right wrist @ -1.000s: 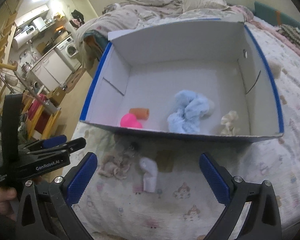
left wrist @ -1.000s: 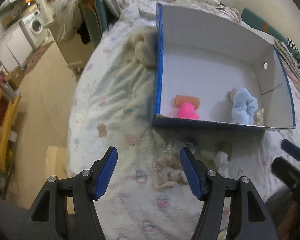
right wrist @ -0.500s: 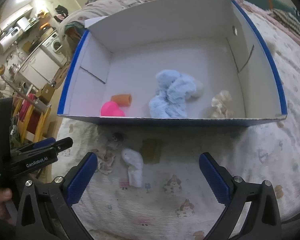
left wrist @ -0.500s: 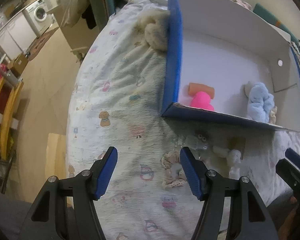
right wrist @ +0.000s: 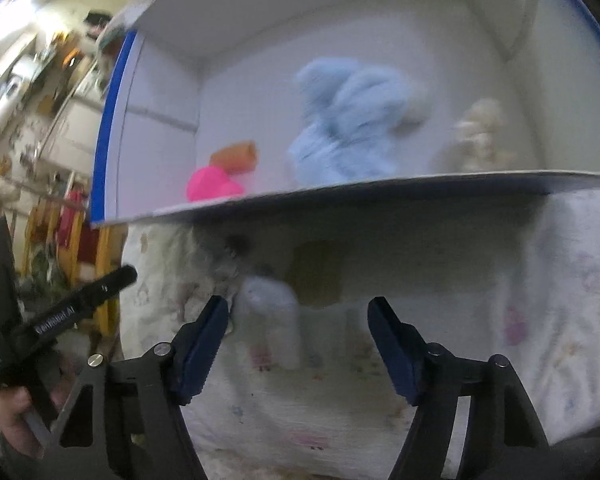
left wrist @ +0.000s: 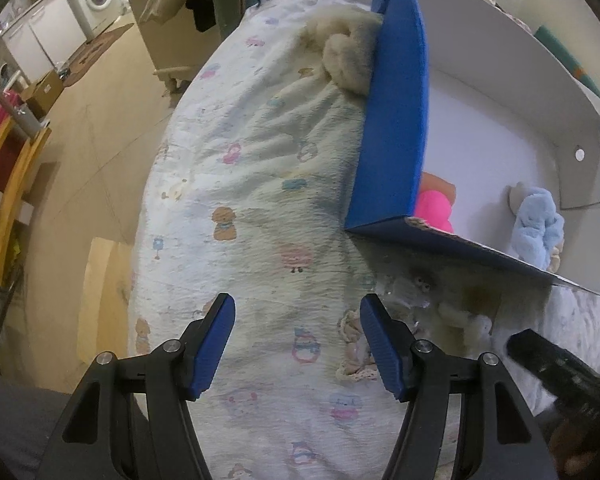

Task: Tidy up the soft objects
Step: 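Grasp the white sock with the right tool while the left tool grasps the beige lace scrunchie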

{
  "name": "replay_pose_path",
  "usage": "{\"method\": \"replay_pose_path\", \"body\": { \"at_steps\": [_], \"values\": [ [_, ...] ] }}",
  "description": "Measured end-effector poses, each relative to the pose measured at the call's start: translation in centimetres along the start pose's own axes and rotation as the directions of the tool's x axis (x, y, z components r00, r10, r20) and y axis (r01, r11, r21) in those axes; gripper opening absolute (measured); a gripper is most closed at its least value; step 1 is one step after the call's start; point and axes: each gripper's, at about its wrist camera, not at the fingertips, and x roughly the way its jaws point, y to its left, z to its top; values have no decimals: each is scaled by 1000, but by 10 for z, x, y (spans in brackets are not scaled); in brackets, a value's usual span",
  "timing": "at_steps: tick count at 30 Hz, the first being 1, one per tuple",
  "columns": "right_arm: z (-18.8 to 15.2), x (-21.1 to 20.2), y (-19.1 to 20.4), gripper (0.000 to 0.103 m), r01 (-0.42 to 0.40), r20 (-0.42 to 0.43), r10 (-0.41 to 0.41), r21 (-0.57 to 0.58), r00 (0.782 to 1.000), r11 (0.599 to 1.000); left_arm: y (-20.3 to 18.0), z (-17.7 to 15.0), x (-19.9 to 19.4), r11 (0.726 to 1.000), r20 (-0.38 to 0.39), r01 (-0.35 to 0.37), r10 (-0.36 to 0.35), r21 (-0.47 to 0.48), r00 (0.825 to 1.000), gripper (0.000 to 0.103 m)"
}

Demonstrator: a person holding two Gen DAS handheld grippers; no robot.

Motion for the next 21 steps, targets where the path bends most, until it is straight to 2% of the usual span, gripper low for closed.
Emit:
{"method": "replay_pose_path", "body": {
  "at_steps": [3,4,5,6,8,10,14,17,21],
  "values": [
    [-2,20,11,77,39,-54,-42,-47,998,998,4,0,3,1000,-8,-4,3,-8,1000,62],
    [-3,27,14,70,50,-72,-54,-59,996,997,4,-1,3,1000,-9,-5,5,-8,1000,62],
    [-4,33,17,59,52,-91,-59,-73,994,996,5,-1,4,1000,-10,-10,10,-9,1000,62],
    [-5,37,19,54,54,-104,-62,-84,993,995,6,-1,5,1000,-12,-13,13,-10,1000,62],
    [-6,44,24,28,63,-116,-76,-113,990,992,8,-1,9,1000,-23,-7,7,-21,1000,62],
    [-9,43,28,14,62,-109,-77,-134,991,989,10,-2,13,999,-43,4,-5,-34,999,62],
    [-13,24,36,12,10,-60,-20,-161,998,987,4,-7,30,1000,-109,26,-27,-16,994,62],
    [-17,6,36,12,-34,-17,32,-159,999,987,-8,-13,45,998,-174,58,-53,21,983,59],
    [-20,-18,26,12,-36,43,42,-138,998,990,-18,-15,56,996,-217,84,-74,36,973,53]
  ]
}}
